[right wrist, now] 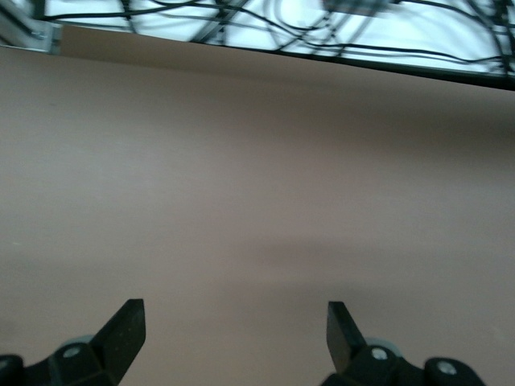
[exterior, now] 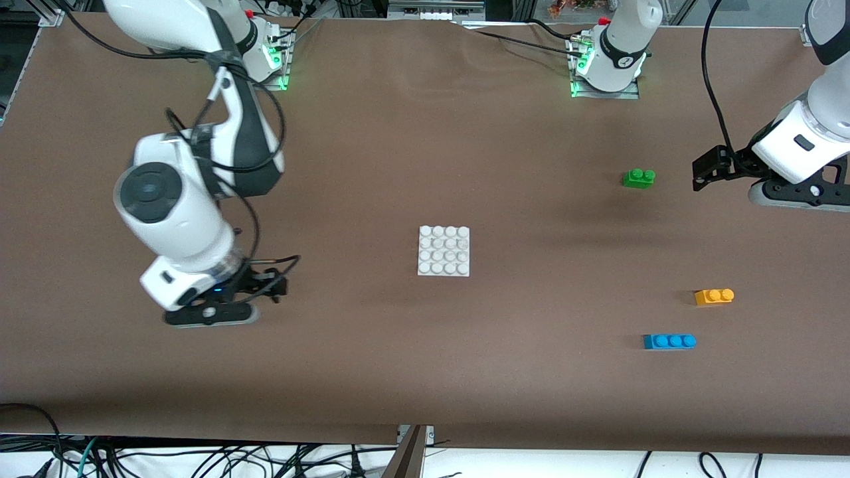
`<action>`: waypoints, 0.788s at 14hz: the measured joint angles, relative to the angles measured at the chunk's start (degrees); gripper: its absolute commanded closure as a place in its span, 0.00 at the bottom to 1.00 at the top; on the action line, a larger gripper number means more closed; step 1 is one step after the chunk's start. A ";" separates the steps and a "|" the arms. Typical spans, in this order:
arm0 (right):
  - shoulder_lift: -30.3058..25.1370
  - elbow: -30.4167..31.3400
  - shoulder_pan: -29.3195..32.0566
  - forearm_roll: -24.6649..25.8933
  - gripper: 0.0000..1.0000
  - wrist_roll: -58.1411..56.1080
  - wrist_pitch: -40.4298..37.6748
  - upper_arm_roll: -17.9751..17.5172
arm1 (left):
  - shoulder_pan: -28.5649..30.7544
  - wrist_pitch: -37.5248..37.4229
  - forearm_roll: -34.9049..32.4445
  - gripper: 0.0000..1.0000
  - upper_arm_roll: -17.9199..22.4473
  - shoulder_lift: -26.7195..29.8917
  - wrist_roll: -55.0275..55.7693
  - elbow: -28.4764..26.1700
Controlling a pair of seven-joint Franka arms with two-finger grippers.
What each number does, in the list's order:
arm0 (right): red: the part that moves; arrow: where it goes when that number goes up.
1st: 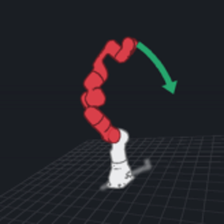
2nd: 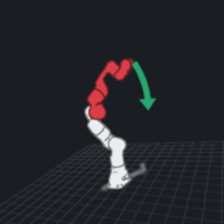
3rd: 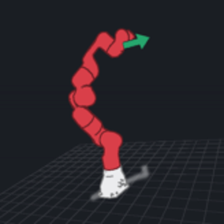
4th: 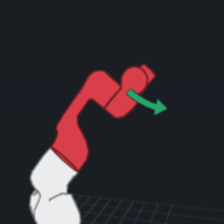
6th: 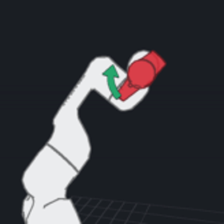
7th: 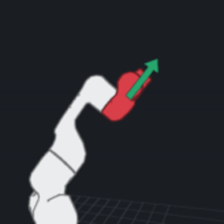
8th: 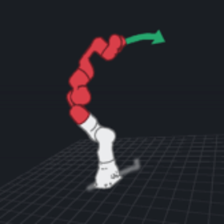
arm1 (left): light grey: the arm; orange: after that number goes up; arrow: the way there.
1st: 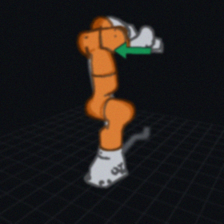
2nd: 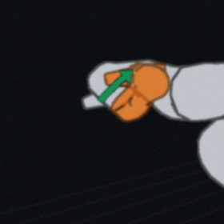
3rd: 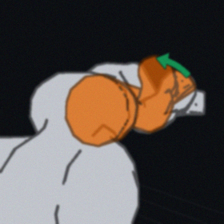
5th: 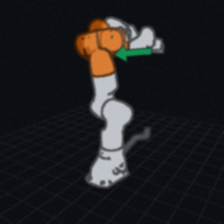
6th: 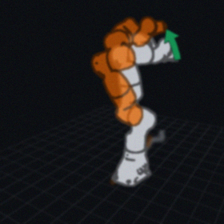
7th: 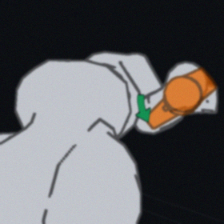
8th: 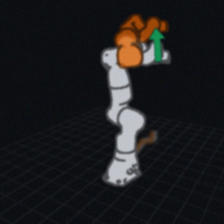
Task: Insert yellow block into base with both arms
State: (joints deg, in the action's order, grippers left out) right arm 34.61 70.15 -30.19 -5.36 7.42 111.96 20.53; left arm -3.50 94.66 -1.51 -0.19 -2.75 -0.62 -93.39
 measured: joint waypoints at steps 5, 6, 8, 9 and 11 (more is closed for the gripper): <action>-6.99 0.06 4.95 0.01 0.00 -6.07 -7.04 1.04 | 0.00 0.00 0.00 0.00 0.00 -0.01 0.00 0.00; -8.74 0.43 6.22 0.02 0.00 -6.74 -8.16 1.03 | 0.00 0.00 0.00 0.00 0.00 -0.01 0.00 0.00; -12.06 1.48 8.65 0.02 0.00 -10.50 -10.65 1.00 | 0.10 0.00 0.00 0.00 0.06 -0.04 0.00 0.00; -13.55 2.06 9.81 0.02 0.00 -12.88 -11.66 0.94 | 0.24 0.00 0.00 0.00 0.09 -0.08 -0.05 0.00; -16.10 3.36 12.11 0.03 0.00 -15.55 -12.42 0.58 | 0.39 0.00 0.00 0.00 0.17 -0.18 -0.18 0.00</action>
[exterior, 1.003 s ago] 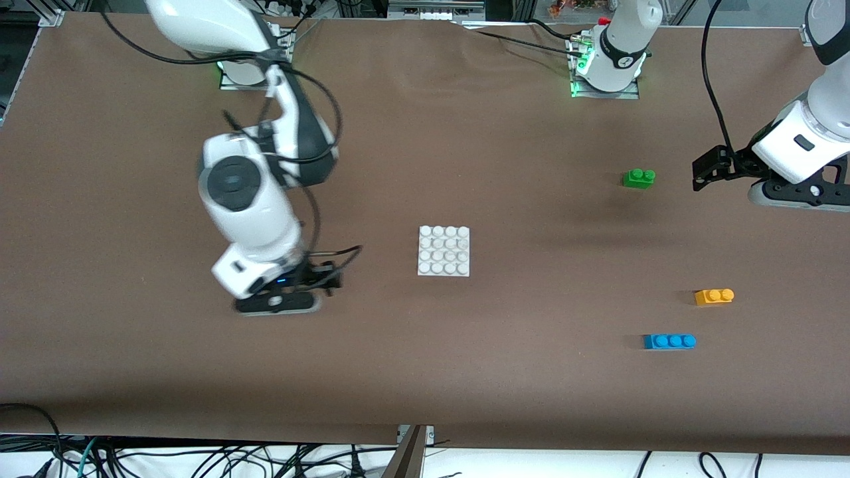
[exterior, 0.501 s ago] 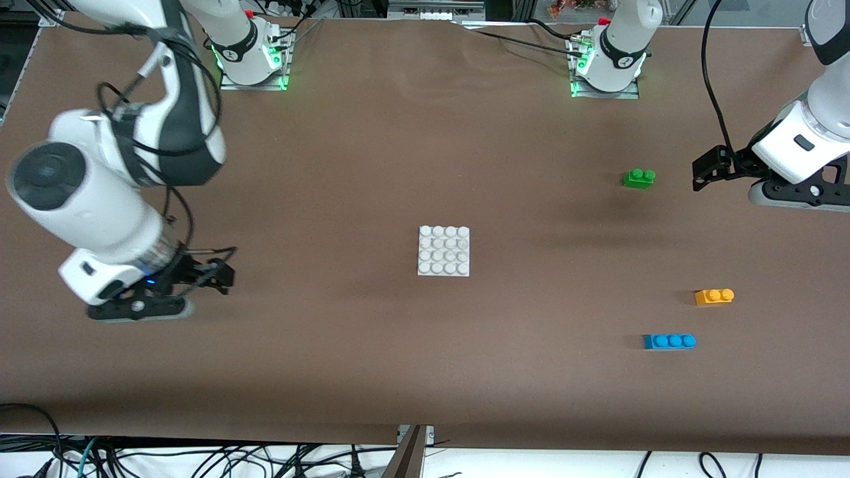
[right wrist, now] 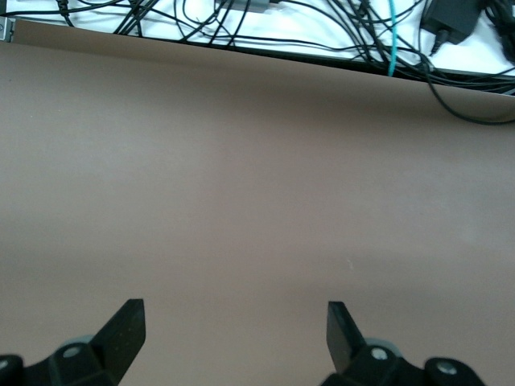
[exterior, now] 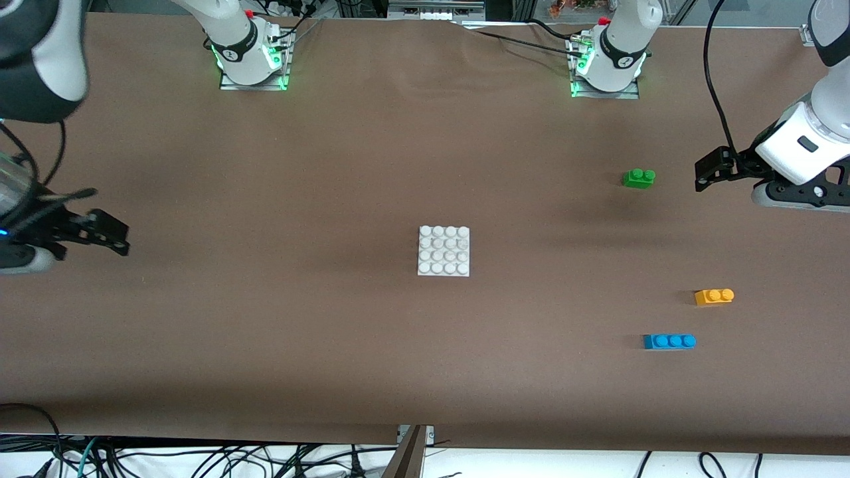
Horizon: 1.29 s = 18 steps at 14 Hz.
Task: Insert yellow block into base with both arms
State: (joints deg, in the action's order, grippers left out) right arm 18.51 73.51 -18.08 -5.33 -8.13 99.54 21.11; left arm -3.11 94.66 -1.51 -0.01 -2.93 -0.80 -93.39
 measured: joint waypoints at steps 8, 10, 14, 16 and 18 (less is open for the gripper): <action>-8.16 7.88 6.44 0.03 0.00 -3.93 -0.08 -1.63 | 0.61 0.00 0.00 0.00 0.63 -1.28 -0.07 0.00; -9.31 9.15 7.22 1.31 0.00 -4.21 -0.20 -2.40 | 2.43 0.05 0.00 0.00 0.72 -2.12 -0.16 0.04; -9.98 9.59 8.31 5.78 0.00 -4.77 -1.76 -6.30 | 7.49 1.18 0.00 0.00 0.78 -7.94 -4.71 5.02; -10.01 9.61 8.40 6.14 0.00 -4.78 -2.41 -6.65 | 9.26 3.11 0.00 0.00 0.78 -12.02 -5.61 8.50; -10.01 9.64 8.86 6.19 0.00 -5.06 -2.87 -6.64 | 11.25 7.29 0.00 0.00 0.80 -15.77 -5.93 10.42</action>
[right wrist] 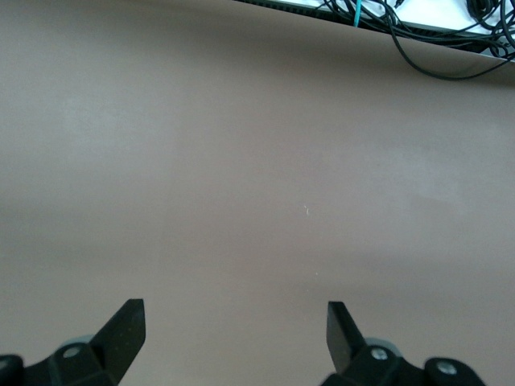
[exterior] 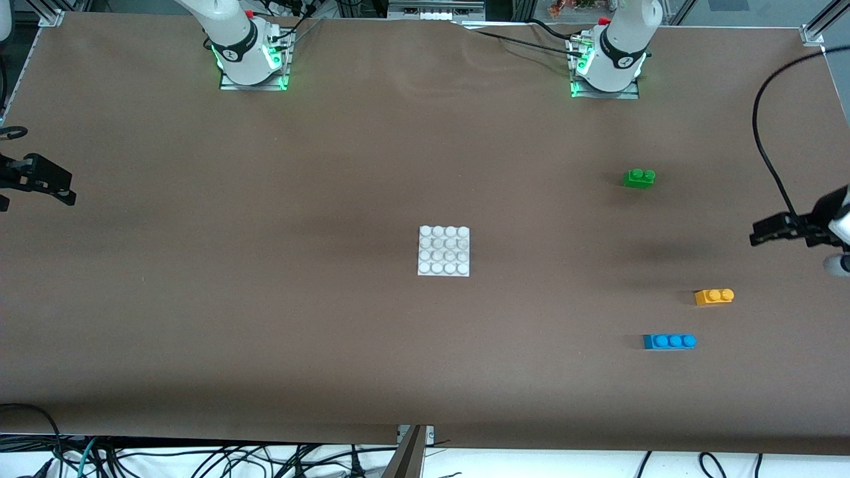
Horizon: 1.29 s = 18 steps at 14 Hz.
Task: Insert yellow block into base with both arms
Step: 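Reach the left gripper down to the yellow brick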
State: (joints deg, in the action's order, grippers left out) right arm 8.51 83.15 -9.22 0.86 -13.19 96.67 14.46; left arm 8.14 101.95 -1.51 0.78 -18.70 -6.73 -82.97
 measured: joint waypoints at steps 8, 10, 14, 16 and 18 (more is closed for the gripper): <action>0.00 0.05 0.27 0.00 0.00 -0.24 -0.64 -0.06 | 5.16 14.97 0.00 0.00 -0.01 -10.59 -0.45 0.86; 0.00 0.07 0.29 0.00 0.00 -0.24 -0.65 -0.07 | 6.12 18.77 0.00 0.00 -0.01 -12.86 -2.34 0.91; 0.00 0.07 0.29 0.00 0.00 -0.24 -0.65 -0.21 | 6.64 19.49 3.46 0.00 -0.04 -16.34 -5.30 0.81; 0.00 0.08 0.27 0.00 0.00 -0.24 -0.66 -0.24 | 6.64 20.87 4.09 0.00 -0.06 -19.32 -5.60 0.76; 0.00 0.08 0.23 0.00 0.00 -0.24 -0.66 -0.30 | 6.68 22.15 4.09 0.00 -0.05 -22.48 -5.65 0.73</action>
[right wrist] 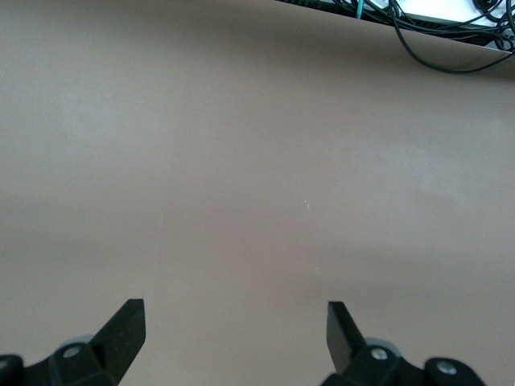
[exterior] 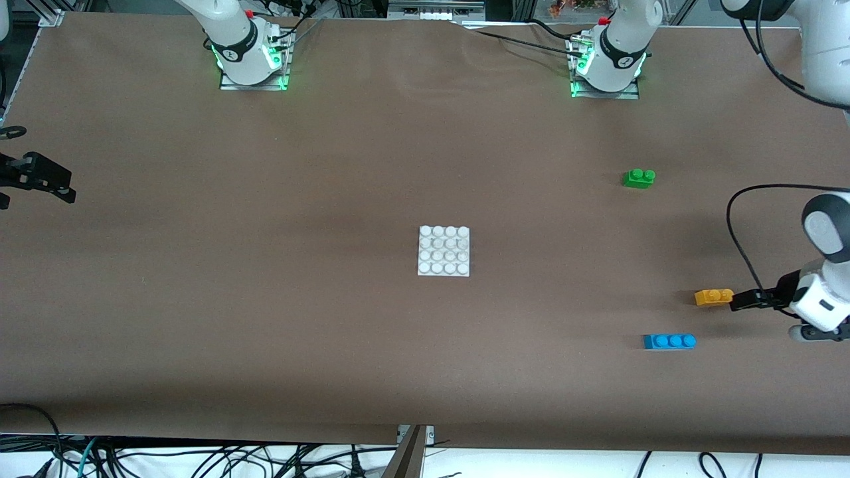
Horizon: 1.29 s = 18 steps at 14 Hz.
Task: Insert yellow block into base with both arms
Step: 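Reach the left gripper down to the yellow brick, then close the left gripper on the yellow brick and lift it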
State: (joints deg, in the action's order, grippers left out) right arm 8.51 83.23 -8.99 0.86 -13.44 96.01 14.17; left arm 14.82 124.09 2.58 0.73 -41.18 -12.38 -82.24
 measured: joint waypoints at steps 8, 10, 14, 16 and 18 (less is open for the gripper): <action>0.00 0.00 -0.01 0.00 0.00 0.00 -0.01 -0.09 | 0.08 2.30 0.00 0.00 0.16 -5.29 -0.98 -0.73; 0.00 0.01 -0.01 0.00 0.00 0.00 -0.01 -0.10 | 0.07 2.30 0.00 0.00 0.16 -5.32 -1.22 -1.73; 0.00 0.01 -0.01 0.00 0.00 0.00 -0.01 -0.10 | 0.06 2.30 0.00 0.22 0.16 -5.89 -1.37 -2.52; 0.00 0.01 -0.01 0.00 0.00 0.00 -0.01 -0.10 | -0.01 2.30 0.00 0.45 0.16 -5.96 -1.42 -2.52; 0.00 0.00 -0.01 0.00 0.00 0.00 -0.01 -0.10 | -0.17 2.30 0.00 0.61 0.16 -5.96 -1.44 -2.52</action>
State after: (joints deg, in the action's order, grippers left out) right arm 8.51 83.23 -8.99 0.86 -13.44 96.00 14.07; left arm 14.65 126.40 2.58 0.89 -47.14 -13.82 -84.76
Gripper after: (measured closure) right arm 0.000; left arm 0.242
